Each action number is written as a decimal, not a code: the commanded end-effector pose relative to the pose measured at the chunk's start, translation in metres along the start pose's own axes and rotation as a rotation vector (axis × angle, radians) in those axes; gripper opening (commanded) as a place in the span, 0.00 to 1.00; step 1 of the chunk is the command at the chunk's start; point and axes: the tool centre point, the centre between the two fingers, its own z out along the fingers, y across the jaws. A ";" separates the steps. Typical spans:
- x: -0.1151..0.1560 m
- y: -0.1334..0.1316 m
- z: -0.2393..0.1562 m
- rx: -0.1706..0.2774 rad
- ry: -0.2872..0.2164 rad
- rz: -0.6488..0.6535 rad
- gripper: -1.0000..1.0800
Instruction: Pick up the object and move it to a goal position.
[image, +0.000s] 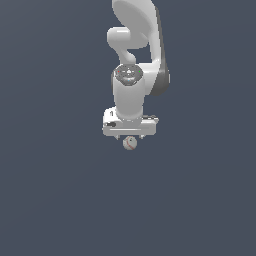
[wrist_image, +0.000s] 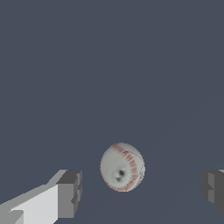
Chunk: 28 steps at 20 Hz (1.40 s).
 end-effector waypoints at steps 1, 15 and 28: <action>0.000 0.000 0.000 0.000 0.000 0.000 0.96; -0.006 0.019 0.005 0.021 -0.006 0.070 0.96; -0.012 0.014 0.015 0.016 -0.002 0.206 0.96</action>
